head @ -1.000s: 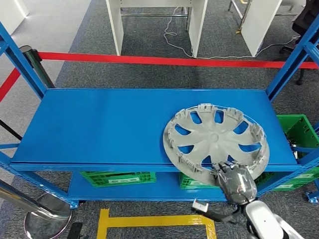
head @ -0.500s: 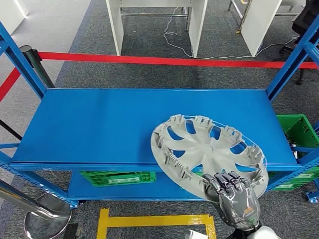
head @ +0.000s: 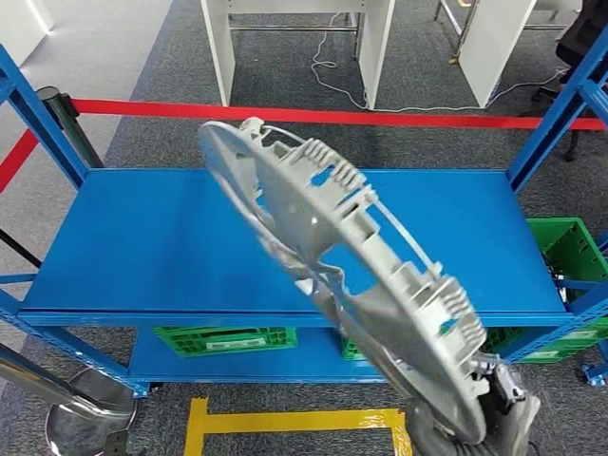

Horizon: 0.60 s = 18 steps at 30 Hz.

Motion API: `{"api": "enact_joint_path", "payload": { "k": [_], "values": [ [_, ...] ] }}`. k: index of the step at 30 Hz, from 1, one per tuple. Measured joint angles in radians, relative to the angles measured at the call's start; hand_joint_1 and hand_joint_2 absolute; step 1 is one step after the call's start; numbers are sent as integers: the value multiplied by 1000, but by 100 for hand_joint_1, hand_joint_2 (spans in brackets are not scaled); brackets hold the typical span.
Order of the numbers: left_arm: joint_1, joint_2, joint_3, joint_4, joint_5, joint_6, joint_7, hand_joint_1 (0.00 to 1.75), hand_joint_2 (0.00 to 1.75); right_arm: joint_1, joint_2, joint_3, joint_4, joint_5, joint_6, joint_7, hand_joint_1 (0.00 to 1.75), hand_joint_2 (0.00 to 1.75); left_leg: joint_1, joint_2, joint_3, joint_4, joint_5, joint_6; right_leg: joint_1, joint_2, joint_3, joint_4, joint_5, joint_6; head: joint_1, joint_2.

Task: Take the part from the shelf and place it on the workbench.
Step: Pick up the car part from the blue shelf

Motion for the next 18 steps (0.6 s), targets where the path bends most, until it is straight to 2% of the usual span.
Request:
{"api": "enact_joint_path", "payload": {
  "k": [2,3,4,5,7,9,11,15,17,18],
  "values": [
    [0,1,21,0,6,-2,-12,0,175,32,50,-41,-17,-134,175,1,175,175,0,1,2,-9,11,11,-2,-3,1,-7,5,10,0,0],
    [1,1,31,0,9,-3,-14,0,175,49,79,-71,-20,-181,272,1,175,175,3,4,5,-21,21,17,-1,-11,-4,-3,-2,13,0,0],
    [1,0,40,0,10,-4,-15,0,175,63,110,-106,-20,-219,373,1,175,175,6,7,6,-33,30,22,0,-21,-15,17,-22,14,1,0],
    [3,0,47,0,10,-5,-15,0,175,74,143,-145,-16,-245,468,0,175,175,9,12,6,-42,36,26,0,-32,-33,57,-54,14,3,0],
    [9,0,61,0,4,-6,-14,0,175,91,211,-225,2,-270,634,-2,175,175,9,21,0,-43,42,27,-2,-44,-82,183,-126,18,4,0],
    [18,0,70,0,-7,-4,-10,0,175,106,263,-288,30,-273,739,-3,175,175,10,28,-6,-40,44,23,-5,-46,-114,273,-156,25,3,0],
    [21,0,72,0,-13,-2,-7,0,175,111,282,-311,44,-274,774,-3,175,175,11,31,-9,-39,45,21,-7,-47,-119,291,-156,27,4,0],
    [21,0,72,0,-13,-2,-6,0,175,112,282,-312,45,-275,776,-3,175,175,11,31,-9,-39,45,21,-7,-47,-118,291,-156,28,4,0],
    [24,0,72,1,-23,1,2,0,175,117,296,-335,68,-284,807,-3,175,175,12,33,-12,-36,46,19,-9,-49,-98,259,-133,30,3,0],
    [25,-1,71,1,-35,4,10,0,175,122,312,-361,96,-289,835,-2,175,175,15,33,-17,-29,46,13,-13,-53,-57,189,-105,35,3,0]
  ]
}}
